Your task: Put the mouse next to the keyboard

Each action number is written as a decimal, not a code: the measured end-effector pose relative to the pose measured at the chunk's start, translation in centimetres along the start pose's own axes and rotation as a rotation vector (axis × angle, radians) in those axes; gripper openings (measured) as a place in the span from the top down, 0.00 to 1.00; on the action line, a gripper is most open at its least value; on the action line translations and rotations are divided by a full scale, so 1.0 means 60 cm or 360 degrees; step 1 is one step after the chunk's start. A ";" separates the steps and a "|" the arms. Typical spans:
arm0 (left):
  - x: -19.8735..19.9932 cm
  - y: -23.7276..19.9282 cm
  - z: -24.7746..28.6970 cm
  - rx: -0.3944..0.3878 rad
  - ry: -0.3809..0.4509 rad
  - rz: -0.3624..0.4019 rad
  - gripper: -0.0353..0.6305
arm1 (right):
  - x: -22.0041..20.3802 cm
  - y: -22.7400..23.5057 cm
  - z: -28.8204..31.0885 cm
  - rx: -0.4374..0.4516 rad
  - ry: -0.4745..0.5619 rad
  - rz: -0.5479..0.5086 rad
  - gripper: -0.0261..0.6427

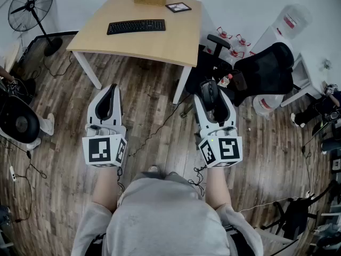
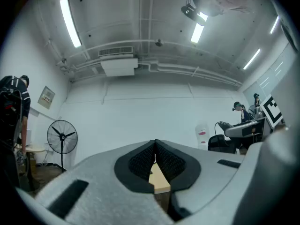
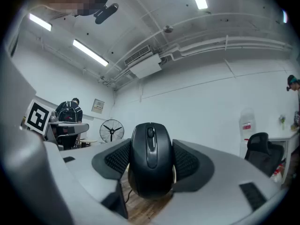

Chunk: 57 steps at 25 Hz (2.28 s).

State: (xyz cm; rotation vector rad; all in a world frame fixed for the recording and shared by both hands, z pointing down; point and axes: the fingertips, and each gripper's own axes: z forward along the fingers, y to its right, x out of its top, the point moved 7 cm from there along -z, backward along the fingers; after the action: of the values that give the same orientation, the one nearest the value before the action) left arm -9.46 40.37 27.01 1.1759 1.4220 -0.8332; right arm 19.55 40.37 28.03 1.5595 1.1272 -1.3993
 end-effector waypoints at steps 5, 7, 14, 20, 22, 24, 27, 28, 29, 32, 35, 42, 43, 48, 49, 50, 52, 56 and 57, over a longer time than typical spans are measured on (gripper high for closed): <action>0.003 -0.009 -0.027 0.0077 -0.0001 -0.0017 0.93 | 0.008 -0.008 -0.010 0.0029 0.0013 0.0040 0.57; 0.006 -0.005 -0.036 0.0081 -0.0004 -0.0008 0.93 | 0.012 -0.011 -0.014 0.0046 0.0017 0.0042 0.57; 0.008 0.009 -0.051 0.0077 -0.0005 -0.0041 0.93 | 0.015 -0.012 -0.031 0.0064 0.0018 0.0053 0.57; 0.006 0.020 -0.043 0.0046 -0.0011 -0.0038 0.93 | 0.012 -0.003 -0.032 0.0048 0.0014 0.0051 0.57; 0.005 0.019 -0.039 0.0037 -0.0008 -0.0040 0.93 | 0.012 -0.001 -0.031 0.0039 0.0014 0.0048 0.57; 0.005 0.016 -0.035 0.0030 -0.0004 -0.0039 0.93 | 0.012 0.000 -0.028 0.0029 0.0016 0.0045 0.57; 0.003 0.008 -0.026 0.0025 -0.0002 -0.0036 0.93 | 0.010 0.003 -0.020 0.0005 0.0015 0.0039 0.57; 0.003 0.004 -0.023 0.0024 -0.0001 -0.0036 0.93 | 0.009 0.003 -0.017 -0.0005 0.0013 0.0037 0.57; 0.002 -0.002 -0.019 0.0022 0.0001 -0.0037 0.93 | 0.008 0.004 -0.013 -0.0015 0.0012 0.0036 0.57; -0.002 -0.019 -0.007 0.0010 0.0015 -0.0039 0.93 | 0.005 0.004 0.000 -0.0042 0.0026 0.0069 0.57; -0.007 -0.038 0.003 -0.0011 0.0030 -0.0034 0.93 | 0.003 0.002 0.012 -0.0070 0.0059 0.0101 0.57; -0.018 -0.072 0.029 -0.0020 0.0030 -0.0040 0.93 | 0.000 -0.005 0.050 -0.0133 0.0031 0.0062 0.57; -0.020 -0.074 0.035 -0.0019 0.0029 -0.0040 0.93 | -0.003 -0.003 0.057 -0.0131 0.0025 0.0075 0.57; -0.032 -0.097 0.074 0.0007 0.0024 -0.0036 0.93 | -0.014 0.004 0.109 -0.0110 0.0050 0.0103 0.57; -0.035 -0.101 0.083 0.0015 0.0028 -0.0036 0.93 | -0.016 0.006 0.120 -0.0102 0.0058 0.0102 0.57; -0.038 -0.105 0.092 0.0023 0.0031 -0.0034 0.93 | -0.017 0.008 0.132 -0.0092 0.0065 0.0104 0.57; -0.043 -0.114 0.114 0.0035 0.0036 -0.0031 0.93 | -0.020 0.012 0.160 -0.0070 0.0076 0.0108 0.57; -0.051 -0.126 0.174 0.0049 0.0044 -0.0025 0.93 | -0.022 0.031 0.223 -0.0021 0.0095 0.0123 0.57; -0.053 -0.128 0.190 0.0055 0.0046 -0.0023 0.93 | -0.023 0.037 0.239 -0.0005 0.0098 0.0124 0.57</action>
State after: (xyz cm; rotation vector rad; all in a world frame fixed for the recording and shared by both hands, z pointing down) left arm -13.67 26.89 27.06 1.2094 1.4465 -0.8566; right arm 16.78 26.09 27.49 1.6370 1.0926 -1.3057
